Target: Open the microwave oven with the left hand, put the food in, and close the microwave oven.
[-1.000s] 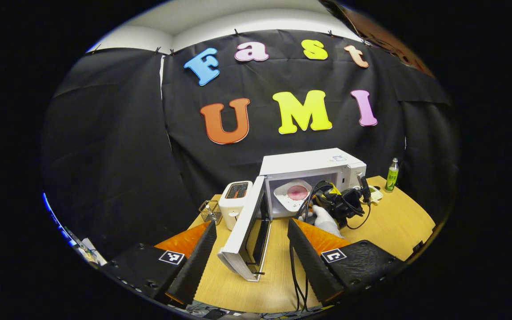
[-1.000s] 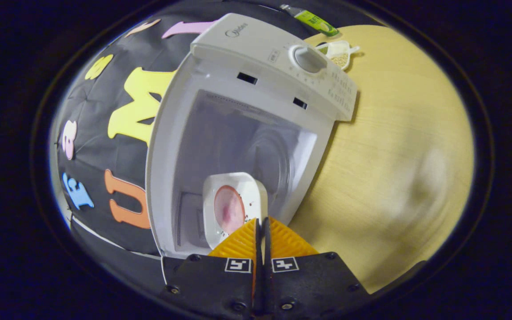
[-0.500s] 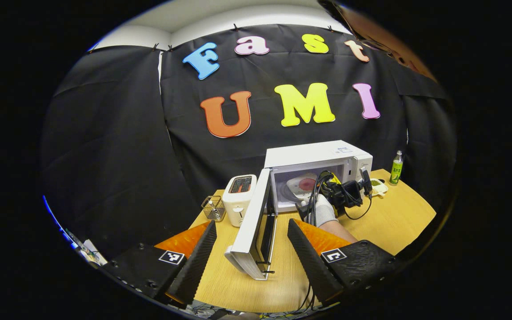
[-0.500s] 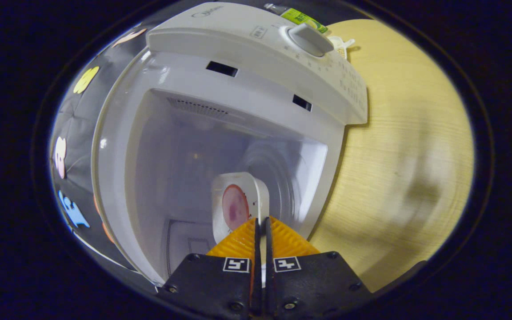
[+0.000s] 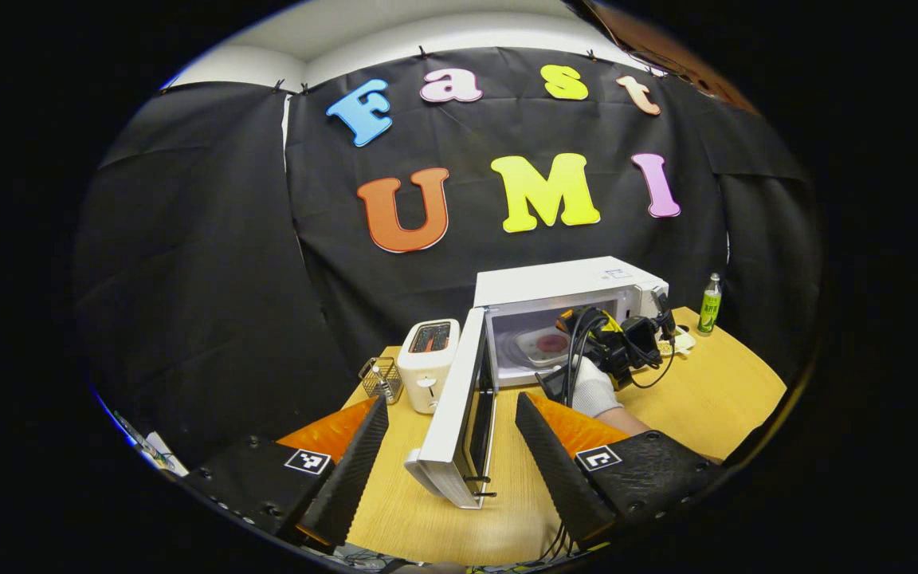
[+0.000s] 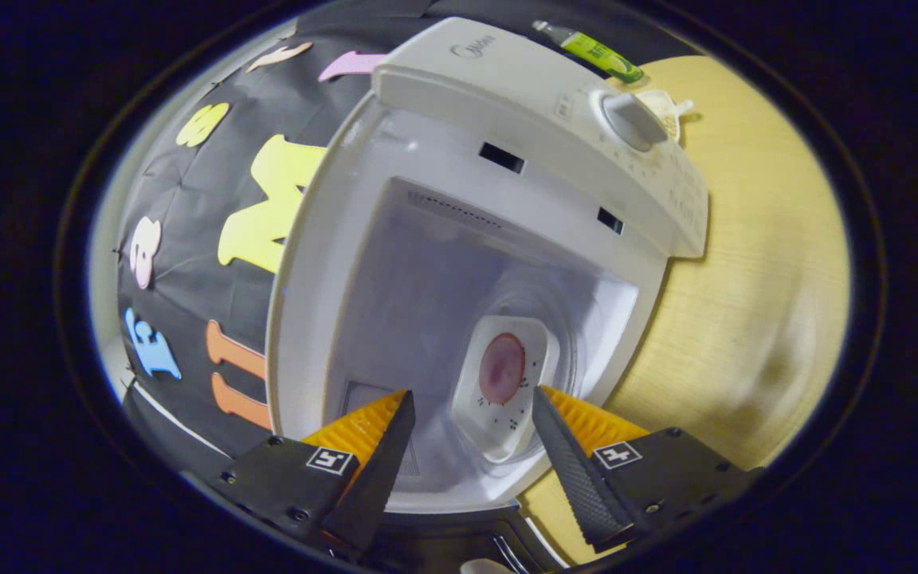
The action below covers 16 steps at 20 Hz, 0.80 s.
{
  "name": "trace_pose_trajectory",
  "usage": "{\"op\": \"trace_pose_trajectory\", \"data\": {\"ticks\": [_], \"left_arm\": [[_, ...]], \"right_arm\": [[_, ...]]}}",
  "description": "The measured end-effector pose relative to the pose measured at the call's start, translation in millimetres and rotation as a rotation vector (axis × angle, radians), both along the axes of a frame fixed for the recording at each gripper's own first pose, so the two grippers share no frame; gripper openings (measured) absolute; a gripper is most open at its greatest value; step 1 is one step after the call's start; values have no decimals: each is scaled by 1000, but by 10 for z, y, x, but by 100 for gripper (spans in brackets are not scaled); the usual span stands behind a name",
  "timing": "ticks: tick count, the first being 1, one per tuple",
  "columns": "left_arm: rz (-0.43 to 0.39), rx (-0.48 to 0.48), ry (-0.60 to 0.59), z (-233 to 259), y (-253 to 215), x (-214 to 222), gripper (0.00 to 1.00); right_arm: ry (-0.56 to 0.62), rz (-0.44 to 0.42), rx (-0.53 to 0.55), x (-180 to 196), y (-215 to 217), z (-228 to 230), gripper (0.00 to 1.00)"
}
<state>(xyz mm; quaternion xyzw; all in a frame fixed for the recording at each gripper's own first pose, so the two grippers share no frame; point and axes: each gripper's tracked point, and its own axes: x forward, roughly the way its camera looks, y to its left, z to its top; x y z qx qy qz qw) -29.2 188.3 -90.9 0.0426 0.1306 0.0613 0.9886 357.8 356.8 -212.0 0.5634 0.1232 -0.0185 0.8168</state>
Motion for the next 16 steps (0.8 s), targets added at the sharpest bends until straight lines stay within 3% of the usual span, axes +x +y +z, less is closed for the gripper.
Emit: {"op": "trace_pose_trajectory", "data": {"ticks": [1, 2, 9, 14, 15, 16], "left_arm": [[-1, -7, -11, 46, 8, -4, 96], [2, -12, -23, 86, 17, -3, 96], [31, -28, -108, 284, 133, -47, 95], [57, -56, -126, 284, 220, -41, 96], [56, -52, -139, 307, 225, -30, 95], [59, -49, -144, 304, 234, -27, 95]], "right_arm": [[-13, 7, -39, -63, -47, 102, 82], [-23, 22, -79, -128, -90, 210, 95], [-40, 200, -383, -780, -499, 610, 99], [-43, 304, -719, -1423, -1108, 721, 100], [-56, 295, -791, -1546, -1286, 782, 91], [-64, 290, -846, -1662, -1450, 839, 100]]}}
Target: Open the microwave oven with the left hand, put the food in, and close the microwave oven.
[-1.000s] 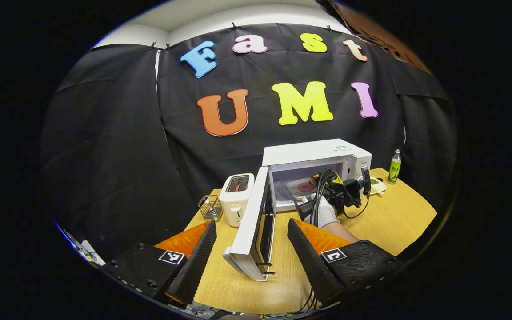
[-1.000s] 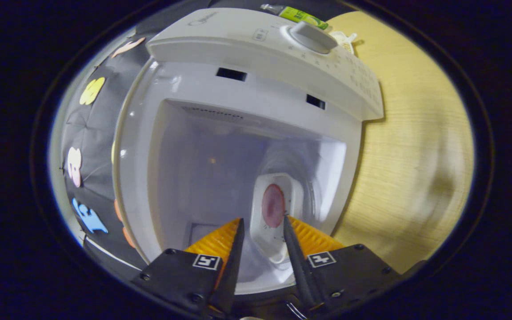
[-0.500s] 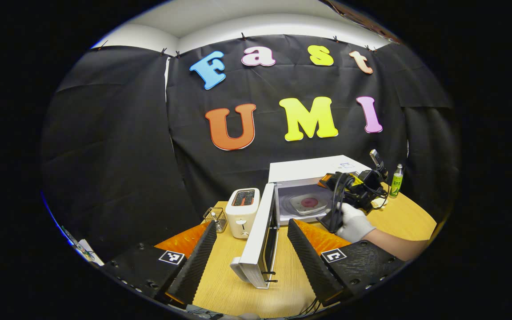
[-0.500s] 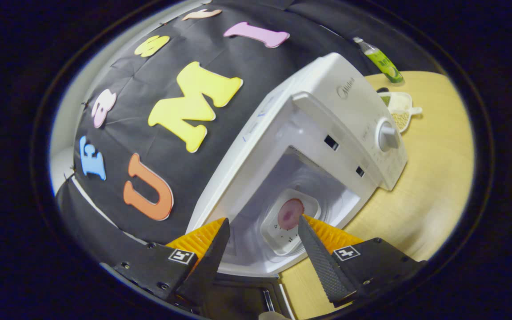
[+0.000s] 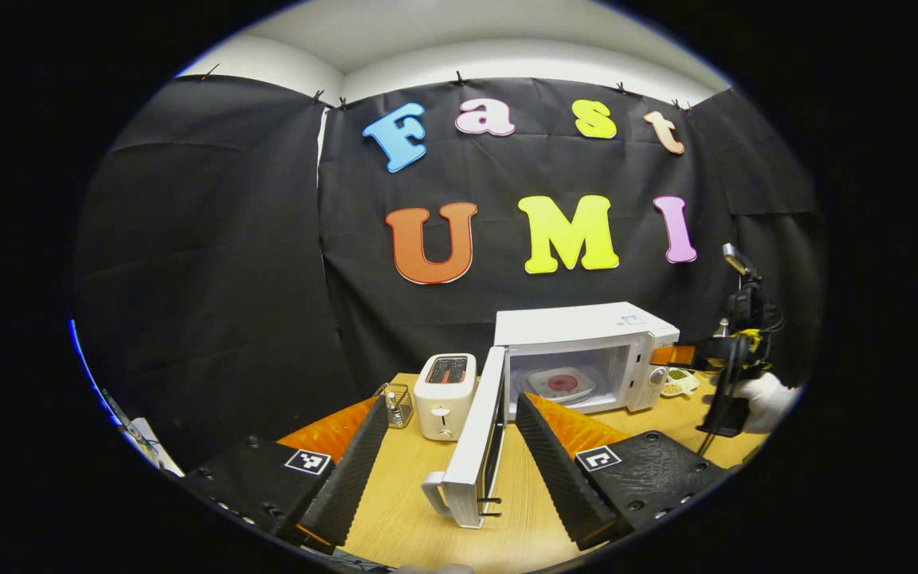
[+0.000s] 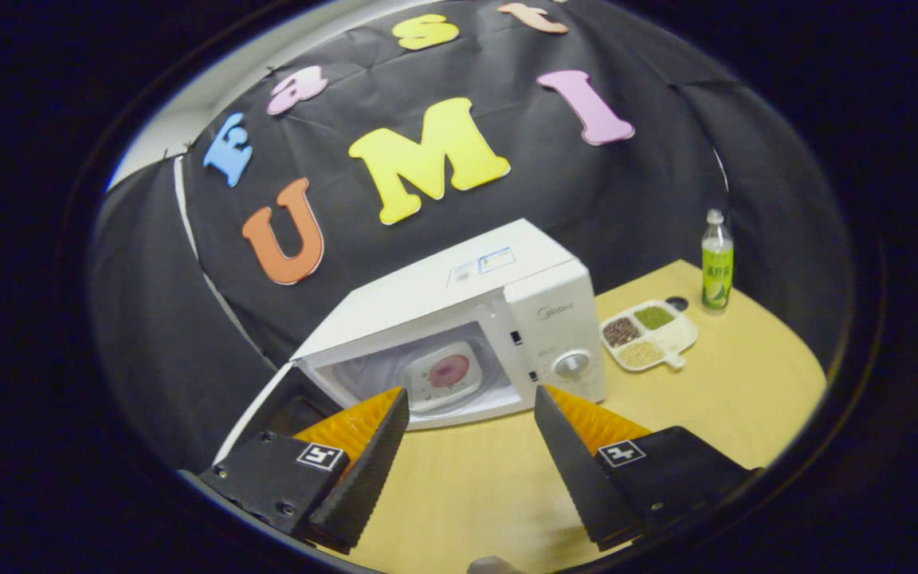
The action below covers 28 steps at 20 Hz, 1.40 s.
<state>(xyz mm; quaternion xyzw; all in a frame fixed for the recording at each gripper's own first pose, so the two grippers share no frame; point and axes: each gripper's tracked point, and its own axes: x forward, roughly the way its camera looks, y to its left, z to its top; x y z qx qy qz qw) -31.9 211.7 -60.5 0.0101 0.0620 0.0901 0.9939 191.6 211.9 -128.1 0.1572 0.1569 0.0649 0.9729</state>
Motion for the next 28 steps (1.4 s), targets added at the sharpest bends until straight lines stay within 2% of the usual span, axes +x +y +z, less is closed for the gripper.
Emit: {"op": "trace_pose_trajectory", "data": {"ticks": [6, 7, 10, 11, 12, 13, 14, 15, 16, 17, 19, 25, 28], "left_arm": [[-2, 4, -23, -45, -55, 80, 95], [-3, 2, -24, -58, -64, 119, 95], [4, -7, -29, -79, -44, 188, 93], [4, -10, -26, -98, -32, 222, 90], [1, -12, -20, -109, -27, 254, 70], [-17, -14, -16, -130, -59, 266, 65], [-21, -5, -9, -148, -31, 274, 58], [-8, 11, 3, -196, 39, 300, 50], [25, 27, 19, -244, 165, 323, 27], [54, 32, 27, -285, 275, 301, 17], [78, 5, 33, -386, 404, 309, 1], [39, -48, 57, -867, 684, 375, 0], [10, -42, 118, -1283, 743, 419, 0]], "right_arm": [[-92, -12, -264, -535, -758, 382, 100], [-100, -12, -302, -608, -852, 417, 92], [-101, -19, -331, -781, -1077, 499, 92], [-91, -22, -321, -802, -1111, 503, 100], [-78, -31, -311, -832, -1154, 497, 92], [-70, -39, -298, -858, -1220, 507, 100], [-65, -48, -290, -868, -1254, 518, 92], [-63, -53, -283, -876, -1278, 522, 92], [-61, -55, -278, -893, -1297, 527, 92], [-58, -57, -278, -911, -1311, 528, 92], [-51, -57, -278, -938, -1321, 520, 92], [-1, -78, -257, -1069, -1340, 451, 92], [6, -97, -243, -1155, -1333, 496, 92]]}}
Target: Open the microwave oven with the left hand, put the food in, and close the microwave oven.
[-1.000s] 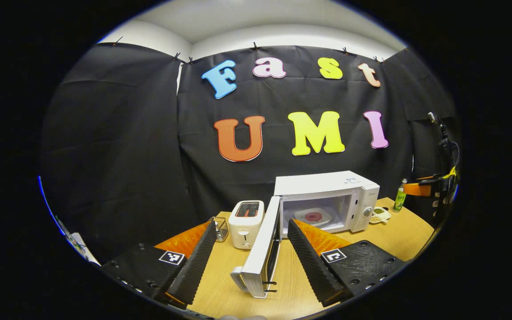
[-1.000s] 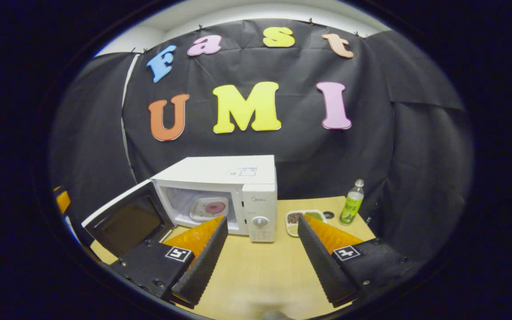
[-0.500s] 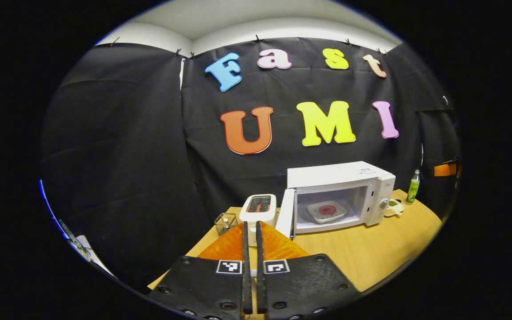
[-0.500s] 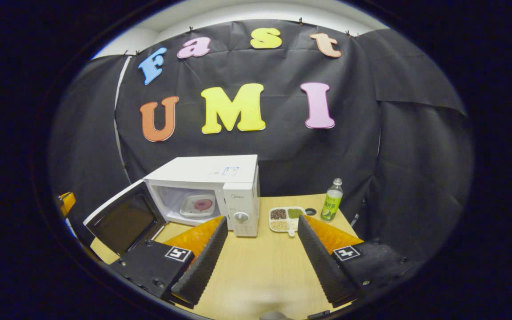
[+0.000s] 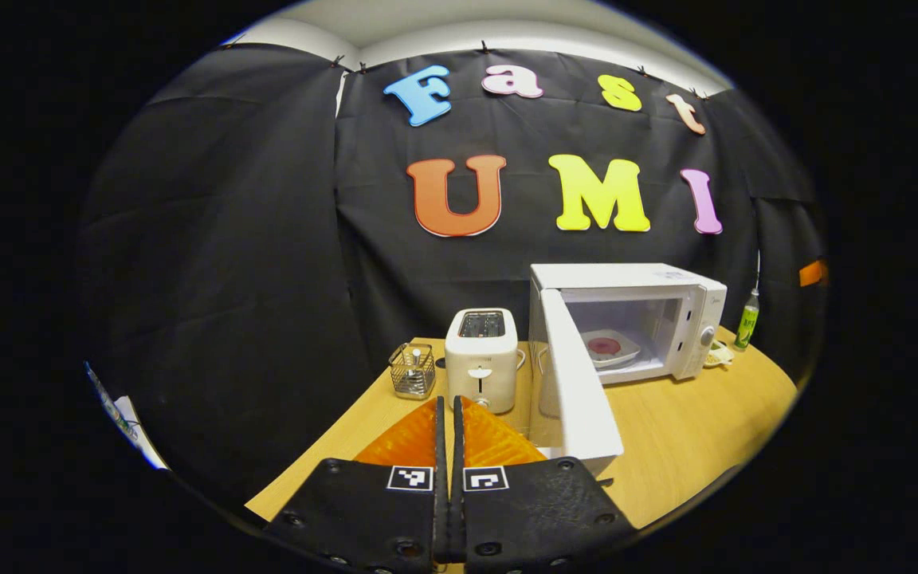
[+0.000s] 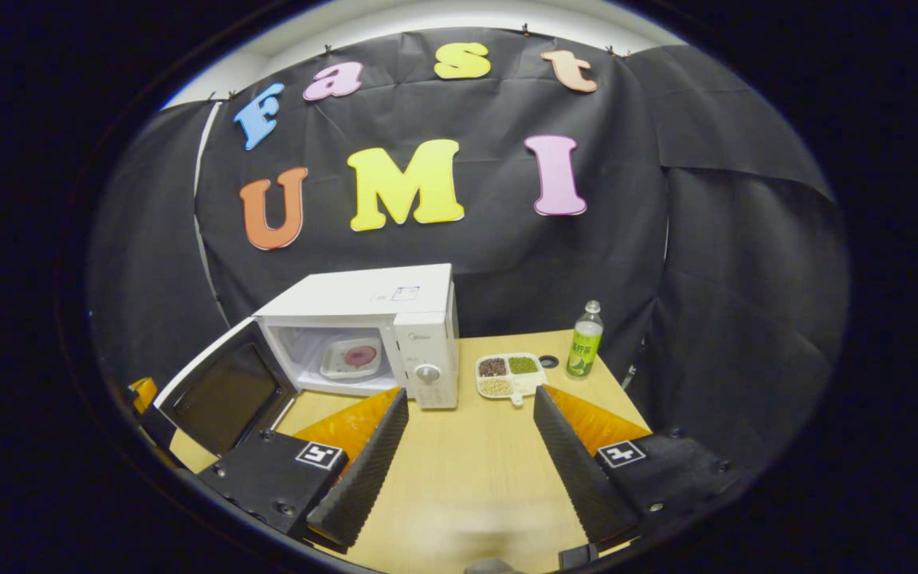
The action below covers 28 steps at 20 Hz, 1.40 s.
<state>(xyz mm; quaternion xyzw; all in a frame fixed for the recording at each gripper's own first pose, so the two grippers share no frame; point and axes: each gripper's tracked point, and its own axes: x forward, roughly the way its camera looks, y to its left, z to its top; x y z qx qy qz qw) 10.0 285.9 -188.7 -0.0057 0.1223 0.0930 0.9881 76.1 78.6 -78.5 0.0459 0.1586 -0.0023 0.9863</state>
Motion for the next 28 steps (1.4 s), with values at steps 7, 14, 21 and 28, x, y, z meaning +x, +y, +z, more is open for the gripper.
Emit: {"op": "trace_pose_trajectory", "data": {"ticks": [7, 14, 21, 28], "left_arm": [[-38, 14, 105, -551, -19, 29, 0], [-84, -22, 86, -491, -363, 2, 0], [-174, 6, 76, -367, -1052, 59, 0], [-270, 21, 47, -176, -1822, 248, 0]], "right_arm": [[25, -30, 7, -92, -78, -35, 100], [56, -16, 30, -66, -118, -116, 92], [68, 39, 51, -56, -189, -162, 100], [79, 30, 59, 6, -593, -168, 100]]}}
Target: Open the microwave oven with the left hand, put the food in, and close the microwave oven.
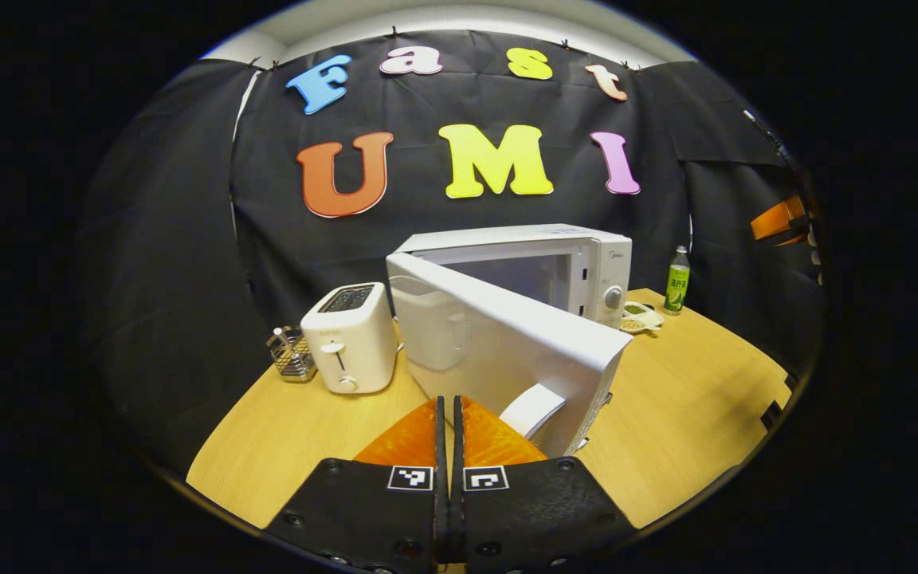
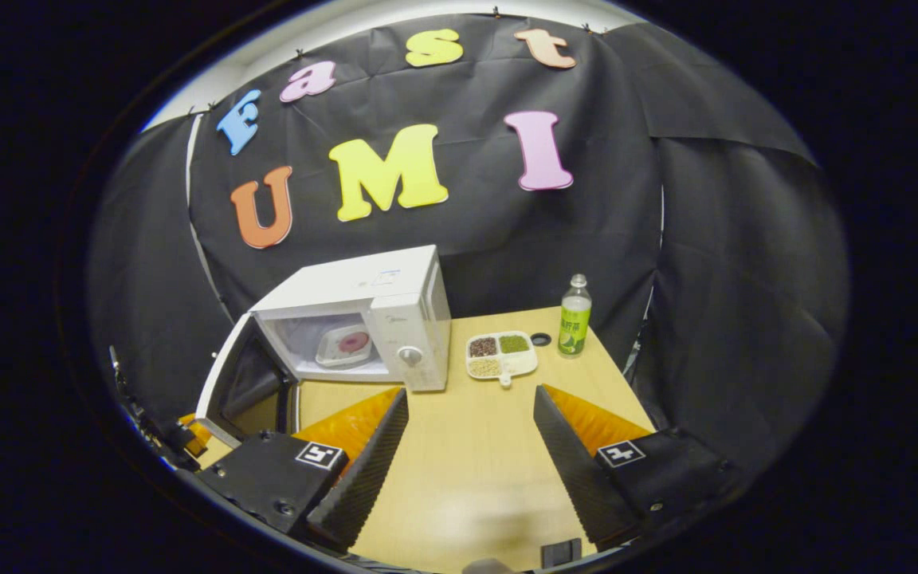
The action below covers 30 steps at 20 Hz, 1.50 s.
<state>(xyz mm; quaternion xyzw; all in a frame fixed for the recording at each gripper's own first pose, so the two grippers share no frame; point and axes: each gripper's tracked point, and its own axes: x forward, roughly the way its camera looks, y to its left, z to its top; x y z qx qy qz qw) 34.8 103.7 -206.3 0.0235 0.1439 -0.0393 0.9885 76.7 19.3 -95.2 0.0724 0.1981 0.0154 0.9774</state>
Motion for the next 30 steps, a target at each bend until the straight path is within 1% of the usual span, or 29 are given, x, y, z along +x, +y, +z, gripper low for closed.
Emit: {"op": "trace_pose_trajectory", "data": {"ticks": [7, 11, 14, 15, 16, 17, 18, 21, 22, 23, 24, 25, 26, 27, 30], "left_arm": [[-83, 16, -3, 25, -645, 358, 0], [-110, 11, -6, 23, -934, 597, 0], [-130, 11, -10, 20, -1120, 801, 0], [-136, 13, -13, 17, -1177, 869, 10], [-141, 16, -13, 16, -1224, 950, 0], [-142, 17, -15, 13, -1258, 1013, 0], [-144, 14, -14, 12, -1295, 1089, 0], [-156, 5, -11, -7, -1432, 1269, 0], [-161, 6, -11, -2, -1497, 1325, 0], [-161, 10, -11, -7, -1533, 1388, 0], [-162, 14, -13, -15, -1568, 1453, 10], [-163, 13, -13, -25, -1606, 1519, 0], [-163, 11, -11, -31, -1640, 1586, 0], [-166, 9, -14, -29, -1684, 1654, 0], [-168, -1, -15, -28, -1760, 1840, 0]], "right_arm": [[2, -7, -7, 51, -402, 39, 100], [1, -22, -16, 87, -611, 50, 100], [4, -18, -23, 128, -721, 44, 100], [7, -25, -21, 144, -774, 39, 100], [8, -29, -20, 160, -823, 41, 100], [8, -37, -19, 177, -866, 41, 100], [6, -42, -21, 195, -911, 50, 92], [6, -50, -33, 219, -995, 55, 92], [5, -53, -35, 223, -1015, 62, 100], [7, -54, -36, 230, -1037, 54, 100], [6, -60, -33, 229, -1054, 62, 100], [4, -65, -26, 235, -1081, 68, 92], [4, -70, -22, 232, -1098, 76, 92], [5, -74, -23, 228, -1120, 60, 100], [6, -85, -30, 210, -1189, 60, 100]]}}
